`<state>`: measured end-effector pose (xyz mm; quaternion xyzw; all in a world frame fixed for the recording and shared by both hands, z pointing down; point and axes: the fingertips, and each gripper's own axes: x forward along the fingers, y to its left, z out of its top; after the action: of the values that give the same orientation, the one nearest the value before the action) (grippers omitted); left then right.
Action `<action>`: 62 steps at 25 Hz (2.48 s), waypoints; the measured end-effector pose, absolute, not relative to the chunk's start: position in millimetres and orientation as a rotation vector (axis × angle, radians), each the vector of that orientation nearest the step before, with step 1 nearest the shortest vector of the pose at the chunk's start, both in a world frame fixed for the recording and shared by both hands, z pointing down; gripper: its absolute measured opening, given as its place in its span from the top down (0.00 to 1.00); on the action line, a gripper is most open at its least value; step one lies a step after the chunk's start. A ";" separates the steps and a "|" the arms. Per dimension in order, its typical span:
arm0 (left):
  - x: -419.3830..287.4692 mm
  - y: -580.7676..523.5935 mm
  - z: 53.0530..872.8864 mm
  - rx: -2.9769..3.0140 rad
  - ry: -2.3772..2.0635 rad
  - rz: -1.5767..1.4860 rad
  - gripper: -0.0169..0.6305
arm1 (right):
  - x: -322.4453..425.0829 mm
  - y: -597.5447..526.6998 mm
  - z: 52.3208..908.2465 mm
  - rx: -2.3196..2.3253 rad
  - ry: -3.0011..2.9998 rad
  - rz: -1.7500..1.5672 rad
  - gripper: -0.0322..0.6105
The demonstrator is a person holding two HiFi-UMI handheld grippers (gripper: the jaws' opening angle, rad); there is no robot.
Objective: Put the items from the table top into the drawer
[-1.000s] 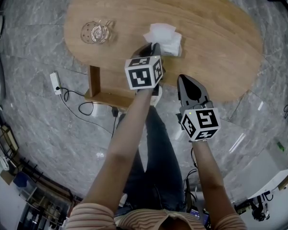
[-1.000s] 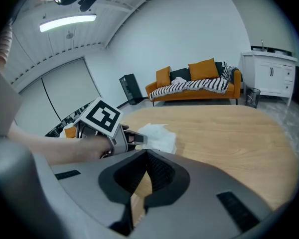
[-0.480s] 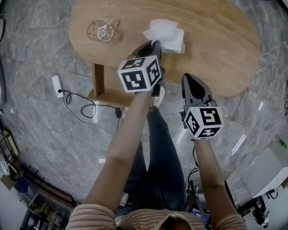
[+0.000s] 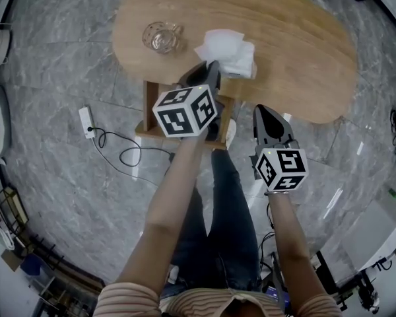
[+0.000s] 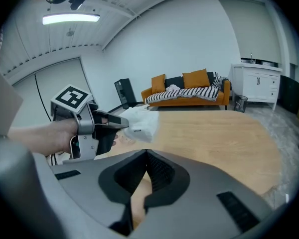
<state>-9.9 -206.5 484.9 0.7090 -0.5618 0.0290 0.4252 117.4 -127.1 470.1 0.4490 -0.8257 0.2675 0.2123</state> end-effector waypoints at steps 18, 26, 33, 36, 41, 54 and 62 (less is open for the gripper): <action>-81.5 -72.6 495.7 1.746 -1.358 0.100 0.92 | 63.3 -20.3 470.1 1.319 -2.229 0.747 0.94; -94.3 -36.5 537.1 1.701 -1.340 0.167 0.92 | 55.1 9.3 495.5 1.339 -2.166 0.800 0.94; -84.7 -16.0 573.6 1.678 -1.340 0.238 0.92 | 59.0 31.3 524.7 1.303 -2.129 0.835 0.94; -82.0 -11.3 595.0 1.661 -1.345 0.269 0.92 | 58.3 33.5 536.2 1.299 -2.121 0.857 0.94; -69.0 -7.9 638.8 1.617 -1.355 0.327 0.92 | 63.5 30.1 557.3 1.281 -2.122 0.881 0.94; -38.2 -3.1 705.3 1.551 -1.364 0.428 0.92 | 89.1 34.4 595.8 1.241 -2.098 0.922 0.94; -32.0 -10.0 727.3 1.535 -1.383 0.435 0.92 | 93.0 38.1 614.1 1.213 -2.085 0.942 0.94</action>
<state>-32.0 -10.0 727.3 0.6327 -0.5701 0.1792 0.4926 93.0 38.1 614.1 0.4506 -0.7746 0.3501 0.2726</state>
